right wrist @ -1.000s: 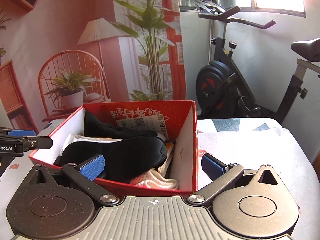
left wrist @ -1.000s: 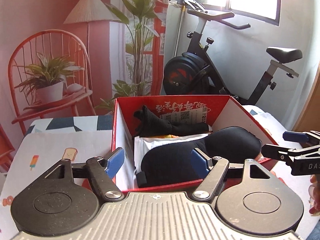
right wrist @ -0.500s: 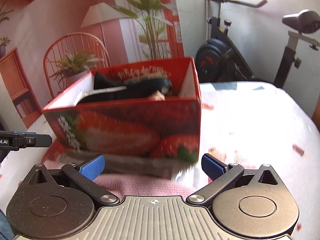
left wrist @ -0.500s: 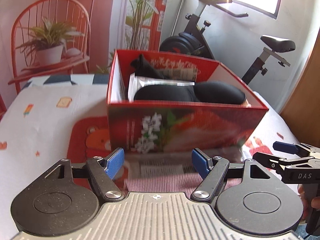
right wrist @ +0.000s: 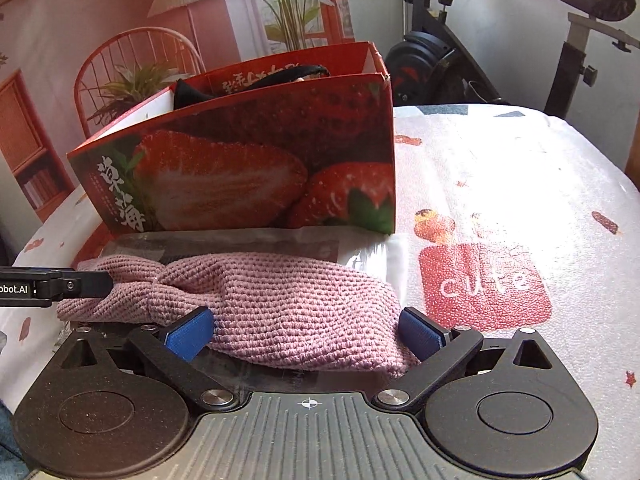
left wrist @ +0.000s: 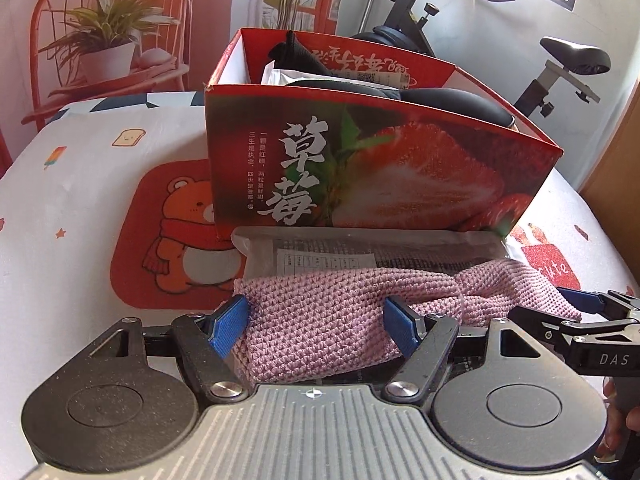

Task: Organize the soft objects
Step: 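Close both grippers on the edge of the pink knitted cloth, then lift the pink cloth and carry it over the red box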

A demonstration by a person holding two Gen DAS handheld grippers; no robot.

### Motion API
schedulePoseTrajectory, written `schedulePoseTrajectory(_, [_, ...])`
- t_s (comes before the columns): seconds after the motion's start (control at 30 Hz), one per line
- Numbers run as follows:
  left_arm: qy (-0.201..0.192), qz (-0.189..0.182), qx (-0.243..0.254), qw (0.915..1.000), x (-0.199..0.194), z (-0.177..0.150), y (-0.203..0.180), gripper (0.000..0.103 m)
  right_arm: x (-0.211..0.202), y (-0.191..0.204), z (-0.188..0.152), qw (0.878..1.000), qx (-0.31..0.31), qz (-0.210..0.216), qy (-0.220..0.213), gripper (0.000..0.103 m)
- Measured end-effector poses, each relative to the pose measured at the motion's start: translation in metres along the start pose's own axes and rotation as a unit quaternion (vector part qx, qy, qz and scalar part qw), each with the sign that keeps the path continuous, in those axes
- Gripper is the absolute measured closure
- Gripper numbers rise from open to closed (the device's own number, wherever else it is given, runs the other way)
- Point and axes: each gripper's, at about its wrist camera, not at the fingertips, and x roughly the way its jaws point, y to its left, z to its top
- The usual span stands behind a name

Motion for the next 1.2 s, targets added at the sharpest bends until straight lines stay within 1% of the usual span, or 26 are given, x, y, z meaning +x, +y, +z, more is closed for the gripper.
schedulePoseTrajectory(0.17, [0.001,0.002,0.002,1.0000,0.001,-0.002,-0.001,0.027,0.000,0.001,0.000,1.000,-0.001,0.006,0.001,0.007])
schedulePoseTrajectory(0.43, [-0.001,0.007,0.002,1.0000,0.002,-0.005,-0.005,0.028,0.000,0.002,0.000,1.000,0.002,0.016,0.002,0.015])
schedulePoseTrajectory(0.57, [-0.008,0.014,0.004,0.9999,0.002,-0.009,-0.007,0.028,0.002,0.004,-0.001,1.000,0.003,0.020,0.003,0.017])
schedulePoseTrajectory(0.7, [-0.014,0.015,0.003,0.9998,0.001,-0.011,-0.007,0.029,0.002,0.006,-0.001,1.000,0.002,0.022,0.001,0.022])
schedulePoseTrajectory(0.77, [-0.019,0.014,0.001,0.9997,0.000,-0.013,-0.006,0.035,0.002,0.007,-0.001,1.000,-0.001,0.021,-0.001,0.026])
schedulePoseTrajectory(0.83, [-0.026,0.019,0.004,0.9995,-0.002,-0.014,-0.008,0.049,0.000,0.011,0.001,1.000,-0.007,0.024,-0.005,0.037])
schedulePoseTrajectory(0.87, [-0.029,0.016,0.006,0.9994,-0.003,-0.014,-0.009,0.051,-0.001,0.012,0.001,1.000,-0.010,0.026,-0.005,0.039])
schedulePoseTrajectory(0.93, [-0.031,0.012,0.009,0.9994,-0.005,-0.014,-0.011,0.062,-0.002,0.016,0.001,0.999,-0.018,0.030,-0.005,0.046])
schedulePoseTrajectory(0.97, [-0.032,0.010,0.012,0.9994,-0.006,-0.014,-0.012,0.064,-0.002,0.016,0.001,0.999,-0.020,0.033,-0.004,0.048])
schedulePoseTrajectory(1.03, [-0.034,0.009,0.017,0.9992,-0.009,-0.016,-0.015,0.070,-0.003,0.016,0.001,0.999,-0.020,0.040,-0.002,0.056])
schedulePoseTrajectory(1.1, [-0.034,0.005,0.021,0.9992,-0.010,-0.017,-0.016,0.074,-0.005,0.017,0.001,0.999,-0.021,0.044,-0.002,0.060])
schedulePoseTrajectory(1.13, [-0.034,0.004,0.021,0.9992,-0.011,-0.017,-0.016,0.075,-0.006,0.018,0.001,0.999,-0.022,0.044,-0.002,0.064])
schedulePoseTrajectory(1.2, [-0.033,0.002,0.018,0.9993,-0.011,-0.018,-0.015,0.076,-0.008,0.019,0.001,0.999,-0.024,0.048,-0.003,0.067])
